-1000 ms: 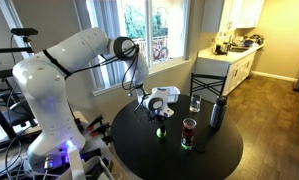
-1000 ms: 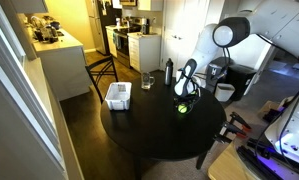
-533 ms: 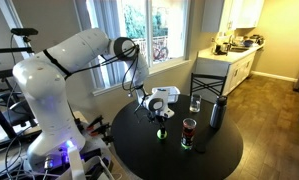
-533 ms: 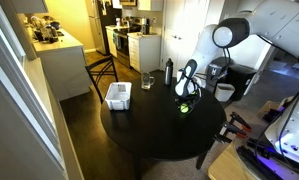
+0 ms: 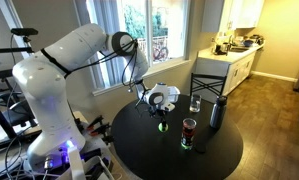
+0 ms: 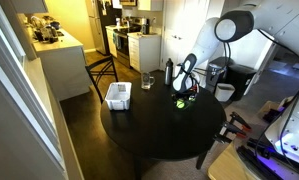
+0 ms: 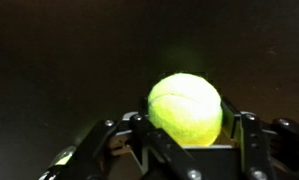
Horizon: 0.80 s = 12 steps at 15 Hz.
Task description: Put the ball in the cup
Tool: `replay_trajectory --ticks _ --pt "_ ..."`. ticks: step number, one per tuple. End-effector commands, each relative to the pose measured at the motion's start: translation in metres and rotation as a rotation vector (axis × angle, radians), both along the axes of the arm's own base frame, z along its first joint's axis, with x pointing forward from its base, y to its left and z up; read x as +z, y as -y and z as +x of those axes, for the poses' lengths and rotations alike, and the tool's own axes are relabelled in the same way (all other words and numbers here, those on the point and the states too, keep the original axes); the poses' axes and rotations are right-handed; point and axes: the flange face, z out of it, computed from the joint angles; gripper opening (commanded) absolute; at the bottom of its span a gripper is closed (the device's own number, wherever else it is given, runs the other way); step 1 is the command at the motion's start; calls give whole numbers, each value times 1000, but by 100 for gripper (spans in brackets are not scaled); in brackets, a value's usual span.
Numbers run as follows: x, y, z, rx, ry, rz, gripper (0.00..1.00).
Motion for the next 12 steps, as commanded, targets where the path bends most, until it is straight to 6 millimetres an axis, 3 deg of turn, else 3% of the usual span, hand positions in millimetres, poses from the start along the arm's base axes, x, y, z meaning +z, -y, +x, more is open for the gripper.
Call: replay_trajectory --ticks 1,6,12 --pt "45 -8 -4 28 40 10 42" --pt "86 -9 1 20 99 -7 42" --pt "130 29 -5 -41 186 -93 42"
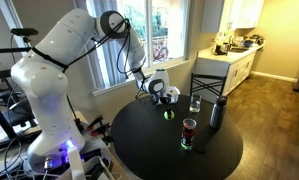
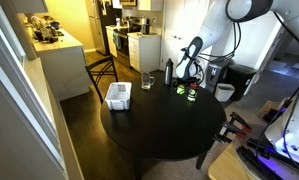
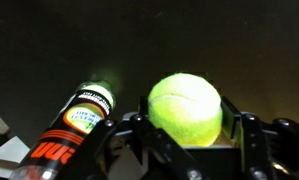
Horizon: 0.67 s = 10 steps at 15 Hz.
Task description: Put the ball in the cup
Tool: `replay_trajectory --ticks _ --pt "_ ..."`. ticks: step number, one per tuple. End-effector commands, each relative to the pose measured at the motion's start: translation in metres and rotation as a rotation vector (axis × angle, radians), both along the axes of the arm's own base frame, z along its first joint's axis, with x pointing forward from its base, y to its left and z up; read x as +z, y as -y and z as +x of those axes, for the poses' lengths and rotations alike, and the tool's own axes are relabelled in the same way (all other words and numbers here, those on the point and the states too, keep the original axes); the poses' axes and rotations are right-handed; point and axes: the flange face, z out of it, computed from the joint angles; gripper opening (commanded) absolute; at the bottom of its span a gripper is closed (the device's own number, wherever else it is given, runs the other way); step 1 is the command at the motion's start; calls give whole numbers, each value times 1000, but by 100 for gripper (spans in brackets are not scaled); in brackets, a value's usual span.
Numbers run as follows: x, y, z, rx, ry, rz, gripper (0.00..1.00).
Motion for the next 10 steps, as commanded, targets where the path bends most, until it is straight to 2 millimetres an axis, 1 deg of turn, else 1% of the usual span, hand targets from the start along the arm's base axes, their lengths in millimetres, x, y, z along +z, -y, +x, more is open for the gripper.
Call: replay_trajectory --ticks 1,4,10 --pt "32 22 -19 -47 41 -53 42" --pt "47 41 -27 -68 68 -109 42" --pt "77 65 -44 -108 116 -208 42"
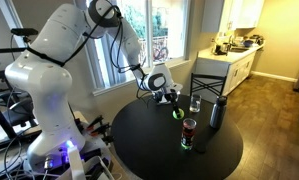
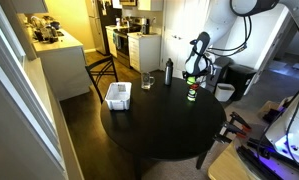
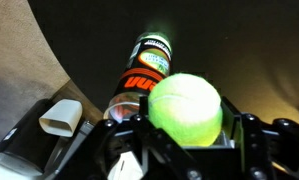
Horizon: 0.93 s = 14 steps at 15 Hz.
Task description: Put the ball in the cup
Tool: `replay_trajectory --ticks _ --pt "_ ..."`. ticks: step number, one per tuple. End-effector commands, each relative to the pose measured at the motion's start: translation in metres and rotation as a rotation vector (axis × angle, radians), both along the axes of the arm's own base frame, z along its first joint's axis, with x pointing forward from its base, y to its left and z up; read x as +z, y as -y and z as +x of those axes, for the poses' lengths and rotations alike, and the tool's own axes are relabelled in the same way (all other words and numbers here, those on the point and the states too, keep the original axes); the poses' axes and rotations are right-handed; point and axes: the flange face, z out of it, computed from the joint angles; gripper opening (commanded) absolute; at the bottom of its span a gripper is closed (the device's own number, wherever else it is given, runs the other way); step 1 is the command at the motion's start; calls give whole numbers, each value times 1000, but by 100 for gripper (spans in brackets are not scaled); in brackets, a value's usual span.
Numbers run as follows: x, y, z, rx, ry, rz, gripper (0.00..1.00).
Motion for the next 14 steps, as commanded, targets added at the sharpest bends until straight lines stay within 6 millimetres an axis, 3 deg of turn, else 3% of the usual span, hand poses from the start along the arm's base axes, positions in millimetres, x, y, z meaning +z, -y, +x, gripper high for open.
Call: replay_trajectory --ticks 1,5,14 --pt "25 10 -19 -39 45 -46 42" --pt "33 30 -29 -84 58 -79 42" --pt "18 72 -26 -158 68 -57 42"
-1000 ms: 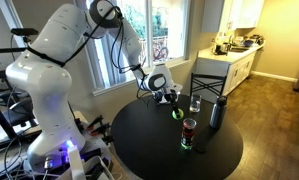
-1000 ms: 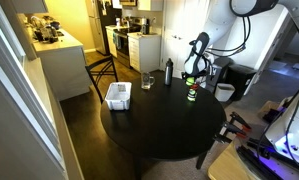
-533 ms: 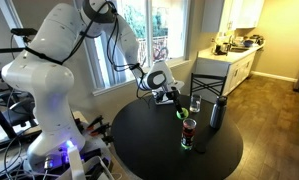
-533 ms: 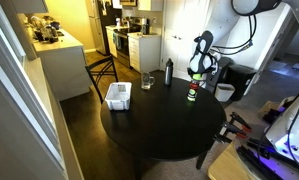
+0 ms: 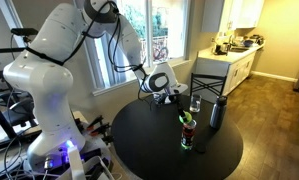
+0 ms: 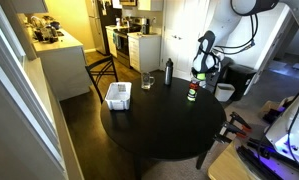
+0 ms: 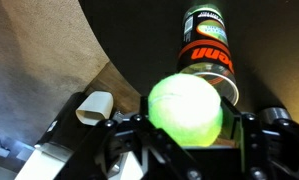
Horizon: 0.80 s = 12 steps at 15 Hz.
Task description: Put the ball in the cup
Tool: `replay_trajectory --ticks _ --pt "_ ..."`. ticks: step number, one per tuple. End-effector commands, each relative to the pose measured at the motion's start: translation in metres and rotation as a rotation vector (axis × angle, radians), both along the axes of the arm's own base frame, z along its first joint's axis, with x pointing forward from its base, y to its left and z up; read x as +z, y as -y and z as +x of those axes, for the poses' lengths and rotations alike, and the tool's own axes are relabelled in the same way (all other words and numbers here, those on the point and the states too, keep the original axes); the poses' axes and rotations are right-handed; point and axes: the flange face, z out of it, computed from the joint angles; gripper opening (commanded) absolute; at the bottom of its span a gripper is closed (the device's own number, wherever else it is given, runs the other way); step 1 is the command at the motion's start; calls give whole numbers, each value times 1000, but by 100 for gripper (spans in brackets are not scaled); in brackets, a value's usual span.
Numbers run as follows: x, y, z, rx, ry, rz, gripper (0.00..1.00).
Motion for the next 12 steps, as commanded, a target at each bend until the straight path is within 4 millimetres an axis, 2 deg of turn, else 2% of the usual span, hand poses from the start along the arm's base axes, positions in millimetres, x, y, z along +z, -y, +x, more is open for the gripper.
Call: replay_trajectory --ticks 1,4,10,11,12 --pt "-5 17 5 -39 55 28 42" --pt "-12 22 17 -48 98 64 42" --pt "-27 9 41 -26 128 118 42" --pt "-29 7 44 -26 130 119 92" --pt "-31 6 45 -25 131 122 93"
